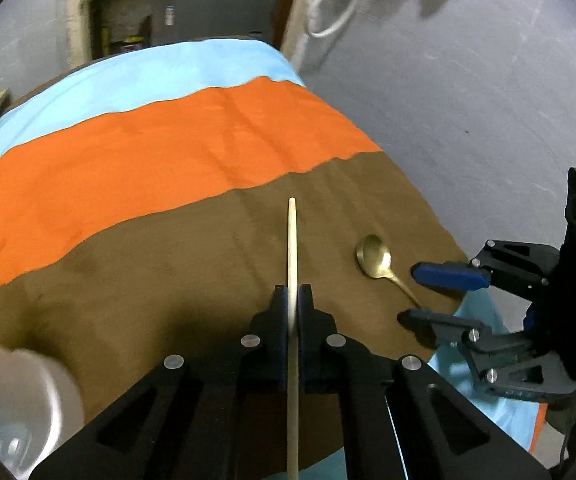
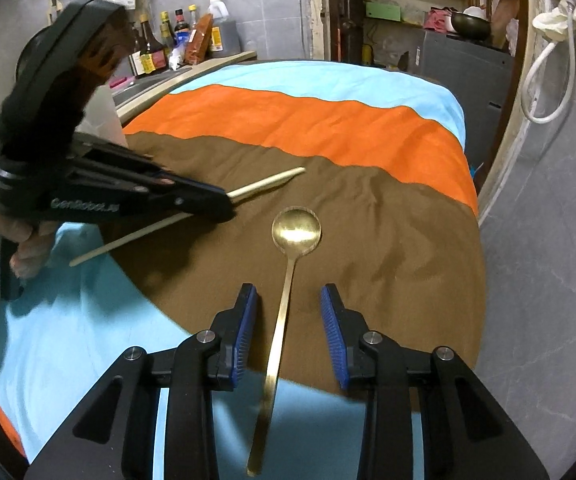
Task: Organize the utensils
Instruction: 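Close the left tool on the wooden chopstick while the right tool closes on the gold spoon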
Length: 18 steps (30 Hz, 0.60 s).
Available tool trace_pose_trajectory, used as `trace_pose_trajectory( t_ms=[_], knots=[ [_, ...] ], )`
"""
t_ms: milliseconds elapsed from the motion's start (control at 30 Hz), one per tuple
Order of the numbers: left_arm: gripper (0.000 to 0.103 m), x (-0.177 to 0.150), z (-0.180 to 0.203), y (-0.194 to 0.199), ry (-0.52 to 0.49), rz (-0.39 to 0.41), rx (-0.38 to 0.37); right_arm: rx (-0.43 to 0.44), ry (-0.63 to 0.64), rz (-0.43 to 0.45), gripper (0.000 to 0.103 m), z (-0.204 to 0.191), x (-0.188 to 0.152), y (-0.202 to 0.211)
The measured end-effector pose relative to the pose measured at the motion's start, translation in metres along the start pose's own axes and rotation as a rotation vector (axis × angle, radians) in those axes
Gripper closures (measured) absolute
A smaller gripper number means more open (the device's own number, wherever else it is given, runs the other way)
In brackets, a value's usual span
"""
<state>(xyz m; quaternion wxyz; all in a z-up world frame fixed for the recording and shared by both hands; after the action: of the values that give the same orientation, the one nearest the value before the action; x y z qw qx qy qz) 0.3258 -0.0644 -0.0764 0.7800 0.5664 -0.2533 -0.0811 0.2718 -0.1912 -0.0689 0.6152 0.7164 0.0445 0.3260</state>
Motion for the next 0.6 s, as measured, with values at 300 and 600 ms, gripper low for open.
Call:
trace_pose_trajectory(
  t_ms=[300,600],
  knots=[
    [0.101,-0.019,-0.019,0.015,0.077,-0.039,-0.017,-0.03,0.043,0.0,0.068,-0.003,0.024,-0.014],
    [0.1,-0.001,-0.011,0.007,0.008,-0.138,0.044,0.0,0.055,-0.007,0.069,0.002,0.032,-0.018]
  ],
)
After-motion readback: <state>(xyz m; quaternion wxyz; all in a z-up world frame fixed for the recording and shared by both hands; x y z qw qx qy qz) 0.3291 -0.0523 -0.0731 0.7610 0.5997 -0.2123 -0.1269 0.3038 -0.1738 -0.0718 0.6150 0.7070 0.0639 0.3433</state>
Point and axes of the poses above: each gripper's, at about its wrist camera, not at the fingertips, and y roughly against the way its jaws point, z to its right, x to its top, the point moved 4 cm from there along -y, roughly the way its jaws point, and after that the axes turned 15 degrees about -z, right-handed, at the moved point
